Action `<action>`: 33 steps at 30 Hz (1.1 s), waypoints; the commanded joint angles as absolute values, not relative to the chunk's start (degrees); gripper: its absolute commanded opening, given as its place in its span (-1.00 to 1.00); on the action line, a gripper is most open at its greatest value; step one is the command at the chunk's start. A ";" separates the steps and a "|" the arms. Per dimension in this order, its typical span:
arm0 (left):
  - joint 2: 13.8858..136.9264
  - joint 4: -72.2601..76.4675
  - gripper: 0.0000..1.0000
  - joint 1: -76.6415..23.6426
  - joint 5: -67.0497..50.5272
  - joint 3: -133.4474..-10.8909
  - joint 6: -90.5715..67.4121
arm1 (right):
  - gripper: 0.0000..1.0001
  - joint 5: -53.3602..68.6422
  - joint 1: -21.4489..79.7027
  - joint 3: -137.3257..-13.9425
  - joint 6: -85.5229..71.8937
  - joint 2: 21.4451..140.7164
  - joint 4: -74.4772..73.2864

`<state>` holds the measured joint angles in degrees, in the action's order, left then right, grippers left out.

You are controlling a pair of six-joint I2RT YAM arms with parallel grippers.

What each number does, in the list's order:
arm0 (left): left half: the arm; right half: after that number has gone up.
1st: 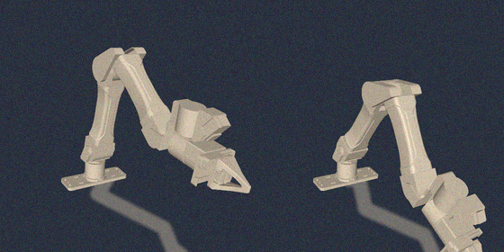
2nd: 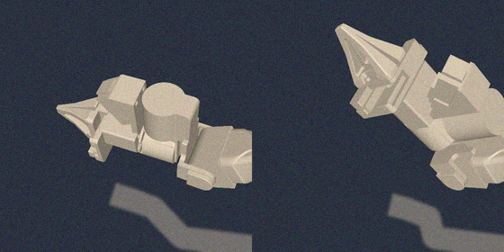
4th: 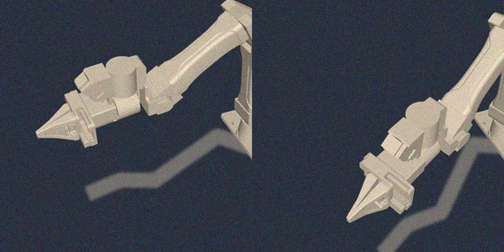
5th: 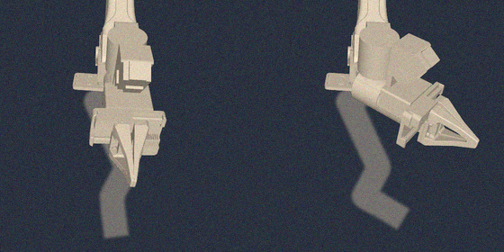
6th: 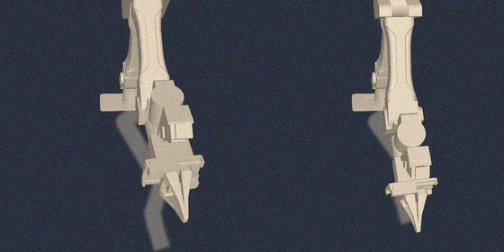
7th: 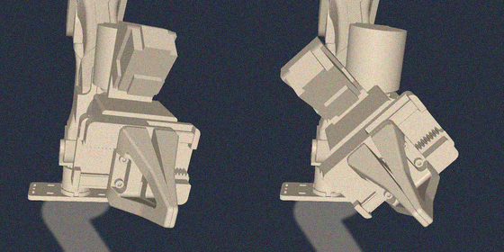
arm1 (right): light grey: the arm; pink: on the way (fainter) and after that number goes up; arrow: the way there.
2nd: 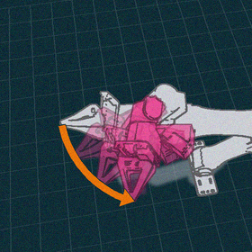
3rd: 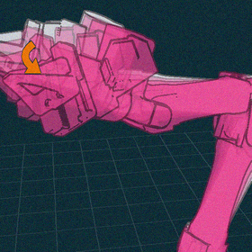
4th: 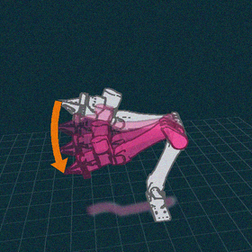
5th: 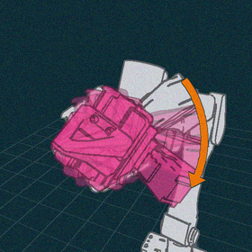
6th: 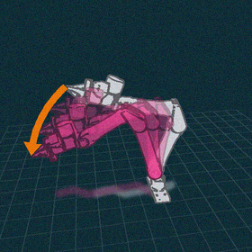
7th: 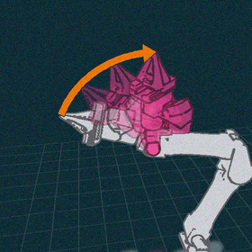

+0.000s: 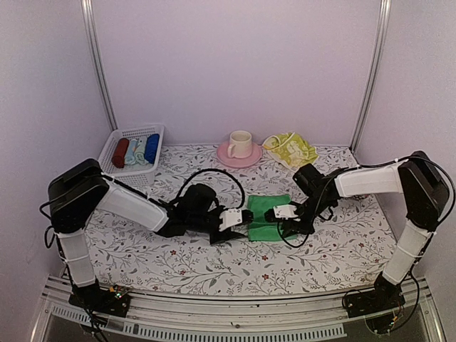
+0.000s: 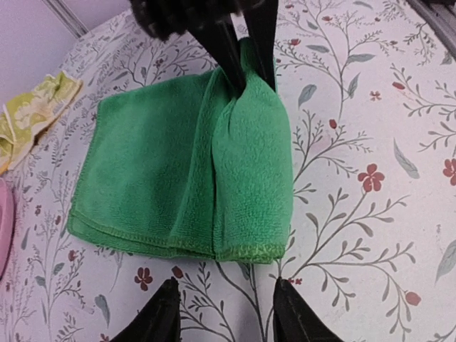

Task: Roll the towels
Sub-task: Roll the towel at the center of the board.

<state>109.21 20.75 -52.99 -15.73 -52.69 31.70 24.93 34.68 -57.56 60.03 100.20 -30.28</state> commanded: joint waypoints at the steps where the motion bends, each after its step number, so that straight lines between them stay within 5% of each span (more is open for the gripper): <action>1: 107.22 34.51 -0.08 -56.14 -8.62 -47.61 38.21 | -0.80 31.99 33.37 -61.76 59.05 104.01 -41.21; 33: 120.04 49.34 0.05 -64.13 3.80 -50.30 54.96 | -0.80 43.77 24.75 -78.44 59.33 120.39 -61.16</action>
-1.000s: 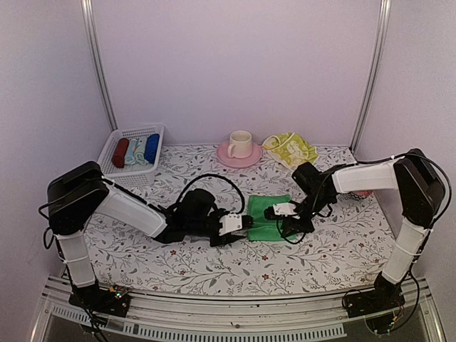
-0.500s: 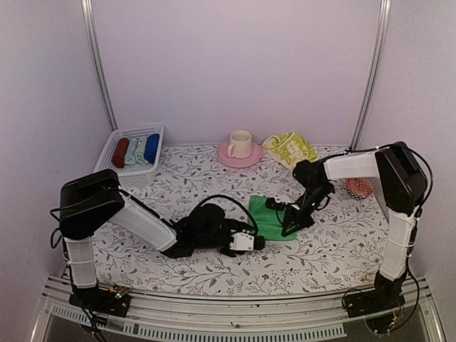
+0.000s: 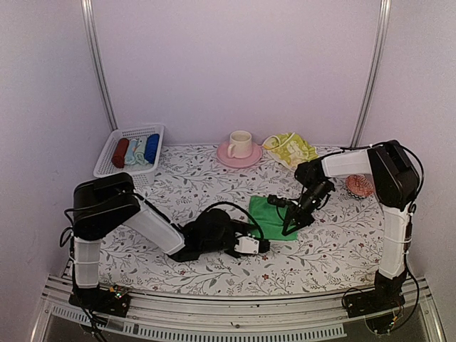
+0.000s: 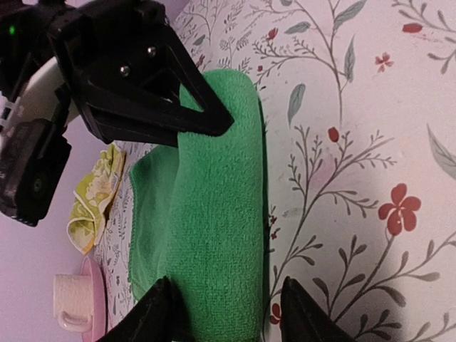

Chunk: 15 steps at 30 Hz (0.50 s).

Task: Roll the towels
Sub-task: Roll the towel at the center of the board.

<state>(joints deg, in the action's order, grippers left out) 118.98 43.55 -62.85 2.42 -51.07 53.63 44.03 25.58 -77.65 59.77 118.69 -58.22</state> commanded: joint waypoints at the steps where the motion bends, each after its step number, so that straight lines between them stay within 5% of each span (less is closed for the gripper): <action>1: 120.18 49.90 0.05 -64.18 3.92 -50.21 55.16 | -0.80 43.84 24.64 -78.55 59.39 120.52 -61.32; 15: 123.60 43.23 0.05 -64.20 6.73 -54.31 56.28 | -0.79 44.20 24.44 -80.71 60.37 122.37 -63.76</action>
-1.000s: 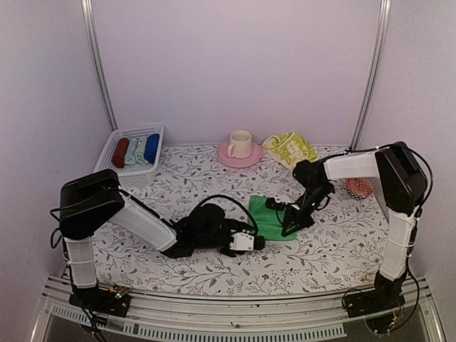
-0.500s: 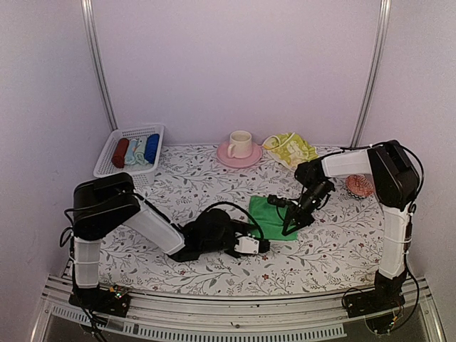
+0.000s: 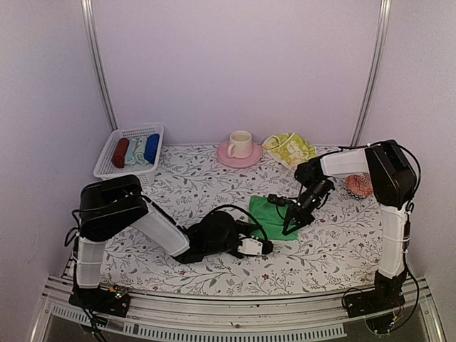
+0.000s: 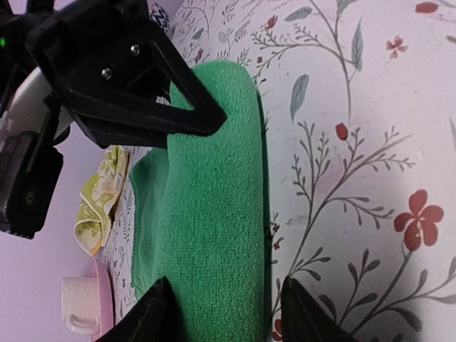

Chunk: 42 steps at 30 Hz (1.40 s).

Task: Roll the towels
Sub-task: Roll the towel at the center of the board.

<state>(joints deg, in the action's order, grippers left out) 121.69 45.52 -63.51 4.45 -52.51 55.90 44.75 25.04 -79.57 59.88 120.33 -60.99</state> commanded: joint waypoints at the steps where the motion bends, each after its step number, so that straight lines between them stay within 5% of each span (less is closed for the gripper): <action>1: 124.10 42.88 0.05 -64.13 7.55 -54.84 56.30 | -0.79 44.21 24.47 -80.76 60.54 122.46 -63.88; 7: 125.40 40.19 -0.15 -63.88 8.22 -56.77 56.01 | -0.77 44.19 24.42 -81.12 60.73 122.73 -64.22; 13: 124.88 36.35 -0.76 -63.81 7.10 -57.67 55.79 | -0.69 43.75 24.26 -81.14 61.06 122.26 -64.38; 18: 123.14 30.90 -0.91 -63.66 5.06 -58.92 53.78 | -0.37 43.60 24.26 -80.08 62.13 118.27 -63.73; 28: 120.54 18.28 -0.94 -62.54 -0.54 -62.97 46.17 | 0.02 37.71 24.27 -72.92 62.25 104.42 -56.02; 42: 121.37 2.66 -0.86 -58.21 -11.41 -71.81 34.29 | 0.48 27.01 27.38 -44.32 66.44 80.45 -18.58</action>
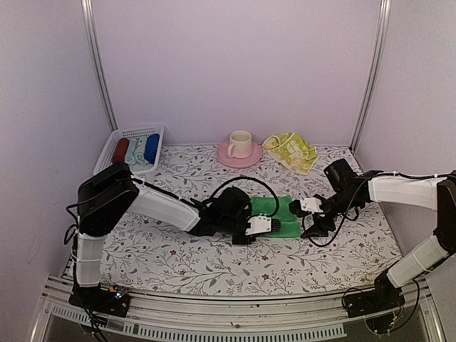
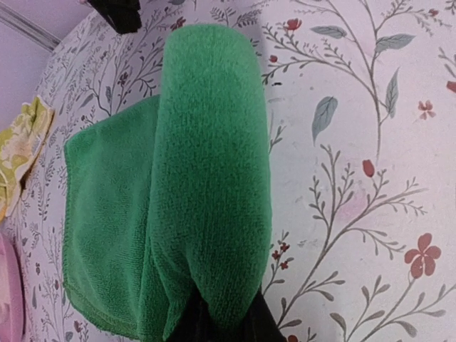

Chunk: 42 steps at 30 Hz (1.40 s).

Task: Roll the towels
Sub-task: Roll the towel at the center of the board.

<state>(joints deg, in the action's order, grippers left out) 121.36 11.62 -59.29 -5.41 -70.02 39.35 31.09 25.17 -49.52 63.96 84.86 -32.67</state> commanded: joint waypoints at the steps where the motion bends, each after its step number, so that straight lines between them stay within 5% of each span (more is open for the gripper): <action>1: 121.52 1.64 -0.85 -57.88 -12.35 -72.53 33.55 | 0.49 26.07 28.53 -42.75 66.66 79.74 -16.32; 12: 123.95 -7.27 -0.75 -54.25 -20.02 -79.53 28.83 | 0.49 13.17 37.97 -36.07 63.13 82.24 3.34; 42: 129.18 -12.13 -0.67 -50.03 -27.96 -85.25 24.74 | -0.04 9.79 40.82 -35.78 63.98 88.13 3.59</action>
